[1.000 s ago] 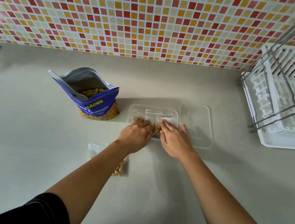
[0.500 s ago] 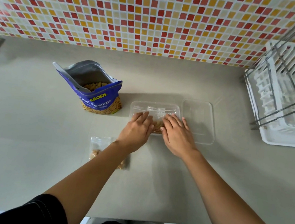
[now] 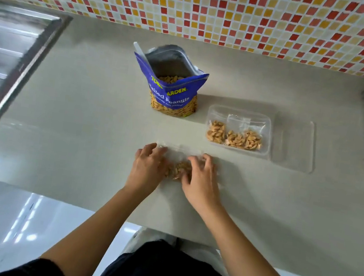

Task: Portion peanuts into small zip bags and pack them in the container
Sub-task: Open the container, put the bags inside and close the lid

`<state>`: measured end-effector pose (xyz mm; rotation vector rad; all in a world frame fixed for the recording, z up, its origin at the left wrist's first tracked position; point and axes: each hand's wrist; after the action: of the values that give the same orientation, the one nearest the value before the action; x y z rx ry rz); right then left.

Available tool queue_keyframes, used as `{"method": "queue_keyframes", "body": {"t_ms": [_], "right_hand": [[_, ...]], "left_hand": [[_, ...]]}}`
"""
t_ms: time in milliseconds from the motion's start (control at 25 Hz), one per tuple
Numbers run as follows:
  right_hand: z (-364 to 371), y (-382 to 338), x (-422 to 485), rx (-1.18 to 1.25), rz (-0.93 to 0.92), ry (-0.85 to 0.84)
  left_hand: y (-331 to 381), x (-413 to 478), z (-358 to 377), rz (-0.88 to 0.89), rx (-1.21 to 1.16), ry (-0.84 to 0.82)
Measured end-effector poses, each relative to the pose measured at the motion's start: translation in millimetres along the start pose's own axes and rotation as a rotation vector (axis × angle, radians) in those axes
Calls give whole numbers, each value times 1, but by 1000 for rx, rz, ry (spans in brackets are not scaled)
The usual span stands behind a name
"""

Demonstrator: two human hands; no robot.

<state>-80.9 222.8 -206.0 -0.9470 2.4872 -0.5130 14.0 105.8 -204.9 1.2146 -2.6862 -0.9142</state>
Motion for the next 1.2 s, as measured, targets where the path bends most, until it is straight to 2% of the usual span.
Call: {"method": "queue_keyframes", "body": {"t_ms": [120, 280, 360, 480, 680, 800, 920, 1000, 1200], "right_hand": [[6, -11, -2, 150, 91, 77], [11, -16, 1, 248, 170, 94], [14, -14, 3, 326, 183, 104], [16, -9, -2, 438, 141, 167], [4, 7, -22, 549, -2, 350], [-29, 24, -22, 595, 24, 430], [-71, 53, 8, 536, 62, 516], [-95, 69, 34, 466, 95, 483], [-107, 75, 75, 317, 161, 181]], "left_hand": [[-1, -1, 0, -57, -92, -21], [4, 5, -2, -206, -298, -39], [4, 6, -3, -236, -286, -63], [3, 2, -5, -205, -283, -46], [17, -13, -12, -48, -415, -19], [46, -7, -16, -39, -587, -12], [87, 22, -11, 7, -641, -42], [114, 51, -1, 23, -610, -81], [137, 97, 30, -13, -380, -178]]}}
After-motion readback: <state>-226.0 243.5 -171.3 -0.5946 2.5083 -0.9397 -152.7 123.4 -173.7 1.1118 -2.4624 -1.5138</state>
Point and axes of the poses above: each hand's wrist, its own x-axis towards the middle knuckle, its own z-axis out of the palm, y = z × x, and after that the axes turned 2 degrees about -x, right-handed
